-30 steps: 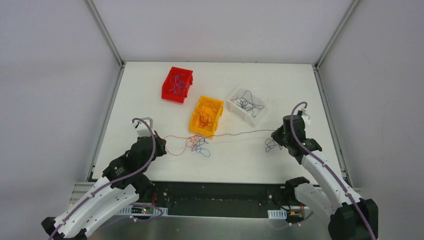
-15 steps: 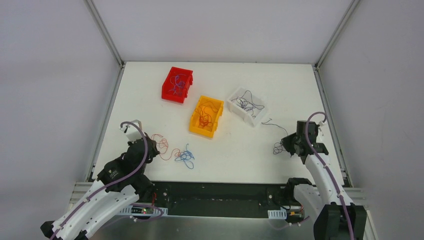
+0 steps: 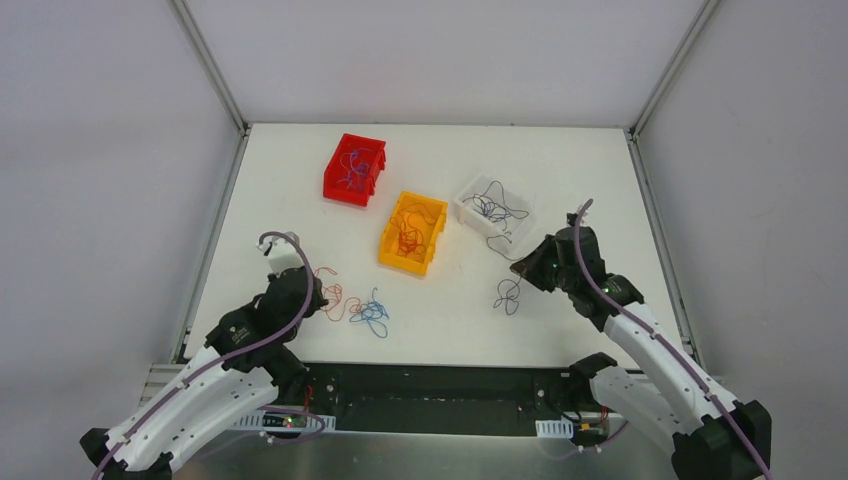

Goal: Untangle the cables

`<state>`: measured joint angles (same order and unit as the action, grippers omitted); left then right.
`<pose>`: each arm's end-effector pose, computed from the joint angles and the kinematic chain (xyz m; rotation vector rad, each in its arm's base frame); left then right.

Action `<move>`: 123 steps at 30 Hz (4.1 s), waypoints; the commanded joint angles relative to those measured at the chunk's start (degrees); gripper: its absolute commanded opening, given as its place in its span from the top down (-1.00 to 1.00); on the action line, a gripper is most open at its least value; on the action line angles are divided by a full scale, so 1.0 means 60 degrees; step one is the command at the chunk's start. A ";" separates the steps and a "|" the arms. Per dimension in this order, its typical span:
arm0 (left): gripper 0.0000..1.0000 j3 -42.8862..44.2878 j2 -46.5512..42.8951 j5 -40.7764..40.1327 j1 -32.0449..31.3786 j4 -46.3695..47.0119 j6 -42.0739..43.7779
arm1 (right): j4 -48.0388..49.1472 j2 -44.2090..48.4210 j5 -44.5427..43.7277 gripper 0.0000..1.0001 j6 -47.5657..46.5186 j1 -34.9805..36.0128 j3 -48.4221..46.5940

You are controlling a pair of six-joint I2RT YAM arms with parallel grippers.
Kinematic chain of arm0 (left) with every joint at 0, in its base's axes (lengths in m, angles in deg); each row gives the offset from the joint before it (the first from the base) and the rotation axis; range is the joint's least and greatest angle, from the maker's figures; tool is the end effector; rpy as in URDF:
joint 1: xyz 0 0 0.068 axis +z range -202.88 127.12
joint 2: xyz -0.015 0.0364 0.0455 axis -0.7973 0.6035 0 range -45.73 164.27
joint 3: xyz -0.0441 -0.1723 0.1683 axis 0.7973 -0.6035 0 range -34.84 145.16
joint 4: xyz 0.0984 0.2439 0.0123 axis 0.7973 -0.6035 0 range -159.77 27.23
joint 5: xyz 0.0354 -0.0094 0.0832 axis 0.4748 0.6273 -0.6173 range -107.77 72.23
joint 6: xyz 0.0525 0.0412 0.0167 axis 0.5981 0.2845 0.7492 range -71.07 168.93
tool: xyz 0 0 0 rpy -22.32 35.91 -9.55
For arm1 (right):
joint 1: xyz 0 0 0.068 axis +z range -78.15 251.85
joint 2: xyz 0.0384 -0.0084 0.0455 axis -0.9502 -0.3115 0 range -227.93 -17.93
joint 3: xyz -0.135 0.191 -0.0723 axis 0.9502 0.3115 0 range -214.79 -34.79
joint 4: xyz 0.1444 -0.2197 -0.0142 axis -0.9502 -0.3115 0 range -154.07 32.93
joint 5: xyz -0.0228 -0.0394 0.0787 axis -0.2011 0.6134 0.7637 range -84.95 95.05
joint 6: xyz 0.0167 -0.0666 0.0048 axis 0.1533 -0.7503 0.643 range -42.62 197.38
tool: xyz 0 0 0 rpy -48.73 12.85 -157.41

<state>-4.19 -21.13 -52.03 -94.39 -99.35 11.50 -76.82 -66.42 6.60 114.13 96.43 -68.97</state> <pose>0.1323 -0.0753 0.2361 -0.2781 1.9933 -0.2482 0.2047 0.0952 0.2140 0.2213 2.2261 0.6318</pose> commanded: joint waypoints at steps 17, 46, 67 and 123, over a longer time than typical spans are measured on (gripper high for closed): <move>1.00 0.0443 0.0294 0.0678 0.0056 0.0676 0.0800 | 0.0483 -0.2500 -0.0944 1.00 -0.1816 -0.0331 -0.5351; 1.00 0.0408 0.0318 0.0849 0.0062 0.0823 0.0774 | -0.0539 -0.8205 -0.0763 1.00 -0.3388 -0.1053 -0.8352; 1.00 0.0411 0.0383 0.0978 0.0064 0.0815 0.0781 | -0.1010 -1.1018 -0.1048 1.00 -0.3503 -0.0793 -0.8348; 1.00 0.5289 0.5579 0.7593 -0.1586 0.2697 0.3168 | 0.2032 -0.1210 0.3189 -0.69 -0.3693 0.0387 -0.1947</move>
<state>26.89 13.07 -6.39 -103.90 -84.42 27.45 -73.56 -76.34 15.45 90.79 97.67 -83.70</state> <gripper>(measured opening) 0.009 0.848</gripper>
